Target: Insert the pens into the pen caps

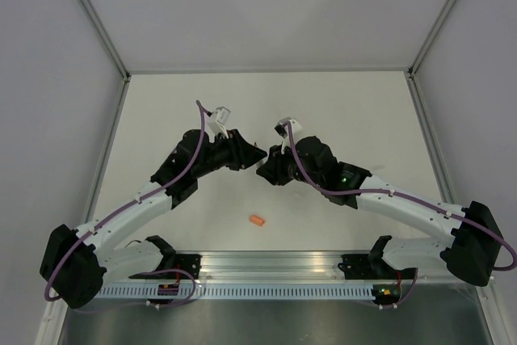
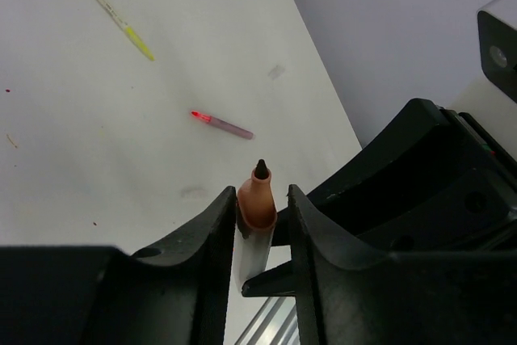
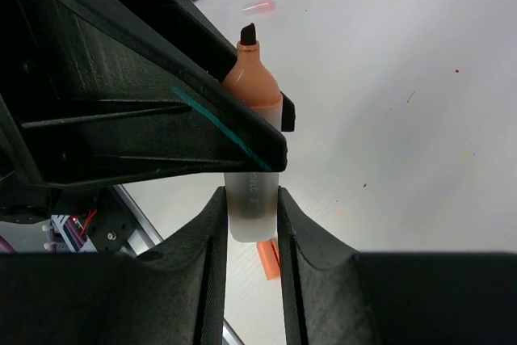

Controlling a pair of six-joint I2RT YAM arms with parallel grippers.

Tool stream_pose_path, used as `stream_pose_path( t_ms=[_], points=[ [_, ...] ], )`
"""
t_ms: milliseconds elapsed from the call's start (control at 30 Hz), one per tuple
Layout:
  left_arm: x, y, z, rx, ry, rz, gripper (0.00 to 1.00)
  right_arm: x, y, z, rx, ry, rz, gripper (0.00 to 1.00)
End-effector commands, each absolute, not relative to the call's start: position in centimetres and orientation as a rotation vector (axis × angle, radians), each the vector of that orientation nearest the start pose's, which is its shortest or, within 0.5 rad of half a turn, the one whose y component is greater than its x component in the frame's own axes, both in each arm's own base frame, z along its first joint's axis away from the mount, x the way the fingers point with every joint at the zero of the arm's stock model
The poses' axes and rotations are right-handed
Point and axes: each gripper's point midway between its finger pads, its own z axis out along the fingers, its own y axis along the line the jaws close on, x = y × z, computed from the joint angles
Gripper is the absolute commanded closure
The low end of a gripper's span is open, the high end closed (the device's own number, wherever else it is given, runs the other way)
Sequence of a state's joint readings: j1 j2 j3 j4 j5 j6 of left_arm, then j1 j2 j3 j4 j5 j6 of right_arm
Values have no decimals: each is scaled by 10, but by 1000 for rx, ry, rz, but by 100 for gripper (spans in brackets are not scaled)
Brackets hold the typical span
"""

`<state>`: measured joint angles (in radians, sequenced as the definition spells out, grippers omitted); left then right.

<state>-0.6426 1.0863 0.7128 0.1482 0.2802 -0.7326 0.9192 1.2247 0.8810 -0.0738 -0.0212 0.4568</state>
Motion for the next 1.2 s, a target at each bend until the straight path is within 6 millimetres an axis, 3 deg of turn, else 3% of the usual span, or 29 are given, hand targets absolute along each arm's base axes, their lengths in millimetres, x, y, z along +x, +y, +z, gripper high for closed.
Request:
stream_pose_path(
  t_ms=[0,67,100,133,200,267,367,400,467,500,600,800,967,1167],
  points=[
    [244,-288,245,156,1914,-1280,64,223,331,226,-454,1967,936,100],
    [242,-287,244,160,1920,-1281,73,223,331,229,-452,1957,943,97],
    [242,-287,244,160,1920,-1281,81,222,331,227,-452,1958,943,94],
    [240,-288,246,175,1915,-1292,86,222,330,228,-451,1953,943,82],
    [235,-288,255,204,1882,-1318,97,213,331,227,-502,1950,979,68],
    [226,-291,269,251,1820,-1379,98,205,334,237,-552,1895,1028,55],
    [209,-291,291,327,1730,-1452,98,185,332,244,-622,1844,1116,47],
    [203,-290,299,351,1699,-1470,98,179,329,238,-638,1844,1134,47],
    [194,-290,308,398,1660,-1500,98,169,328,249,-656,1789,1193,47],
    [190,-289,312,412,1644,-1511,98,164,327,245,-665,1789,1211,48],
    [174,-288,325,477,1574,-1570,98,149,329,256,-686,1732,1319,56],
    [159,-288,333,532,1525,-1637,98,132,332,272,-723,1640,1443,61],
    [153,-287,335,560,1511,-1655,98,128,332,283,-726,1596,1468,70],
    [148,-287,338,590,1492,-1673,98,130,333,286,-716,1585,1473,92]
  ],
)
